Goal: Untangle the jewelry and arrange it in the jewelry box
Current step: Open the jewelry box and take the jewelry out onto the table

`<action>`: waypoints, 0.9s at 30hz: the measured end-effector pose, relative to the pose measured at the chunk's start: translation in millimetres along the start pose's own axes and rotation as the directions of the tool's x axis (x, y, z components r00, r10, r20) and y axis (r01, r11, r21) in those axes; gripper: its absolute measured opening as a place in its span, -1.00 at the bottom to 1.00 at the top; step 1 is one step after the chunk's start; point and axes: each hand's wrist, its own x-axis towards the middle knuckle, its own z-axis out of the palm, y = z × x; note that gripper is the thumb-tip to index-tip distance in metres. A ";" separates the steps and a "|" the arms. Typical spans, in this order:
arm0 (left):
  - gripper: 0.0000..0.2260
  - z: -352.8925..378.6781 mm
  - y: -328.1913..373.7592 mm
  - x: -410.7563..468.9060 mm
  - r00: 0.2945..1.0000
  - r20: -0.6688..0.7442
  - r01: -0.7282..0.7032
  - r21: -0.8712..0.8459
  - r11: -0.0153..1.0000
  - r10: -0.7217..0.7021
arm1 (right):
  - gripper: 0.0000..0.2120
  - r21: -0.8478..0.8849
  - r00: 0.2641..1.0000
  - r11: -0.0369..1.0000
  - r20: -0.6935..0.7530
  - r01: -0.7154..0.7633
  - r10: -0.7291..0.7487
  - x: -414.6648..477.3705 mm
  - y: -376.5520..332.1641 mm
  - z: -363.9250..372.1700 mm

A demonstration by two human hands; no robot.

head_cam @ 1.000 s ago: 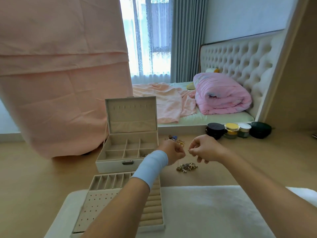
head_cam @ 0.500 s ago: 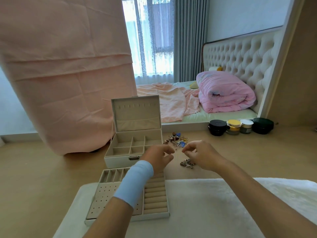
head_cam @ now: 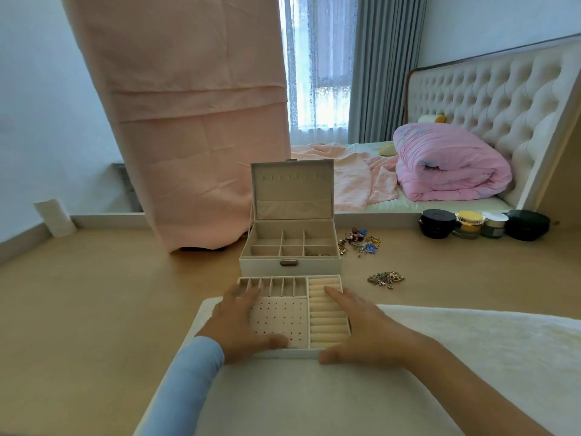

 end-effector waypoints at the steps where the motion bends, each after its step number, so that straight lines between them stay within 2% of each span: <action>1: 0.09 0.8 -2.1 -2.1 0.999 0.025 -0.026 -0.031 0.999 0.026 | 0.23 0.009 1.000 1.000 -0.020 0.010 -0.010 -0.3 -0.3 3.6; 5: 0.11 -0.9 -7.4 -7.4 0.988 0.010 -0.152 -0.065 0.986 0.153 | 0.14 0.113 0.985 0.988 -0.144 0.110 -0.093 -3.0 -0.3 8.4; 8: -0.05 -12.4 -8.8 -6.5 0.969 -0.098 -0.238 -0.147 0.960 0.225 | 0.08 0.088 0.953 0.979 -0.258 0.185 -0.157 -2.8 -3.3 -2.2; 11: -0.19 -29.9 -5.0 6.6 0.939 -0.208 -0.312 -0.183 0.932 0.274 | 0.04 0.065 0.933 0.982 -0.326 0.180 -0.149 6.5 -6.4 -20.9; 14: -0.27 -47.2 2.2 33.7 0.938 -0.253 -0.299 -0.251 0.921 0.235 | -0.09 0.138 0.935 0.977 -0.338 0.162 -0.107 29.8 -7.8 -39.2; 19: -0.42 -53.4 9.7 86.8 0.966 -0.208 -0.219 -0.356 0.909 0.151 | -0.29 0.329 0.941 0.931 -0.335 0.159 -0.043 83.1 3.5 -50.7; 27: -0.46 -53.5 -5.2 147.1 0.970 -0.208 -0.202 -0.379 0.903 0.130 | -0.34 0.283 0.957 0.953 -0.289 0.112 -0.027 149.5 15.1 -52.6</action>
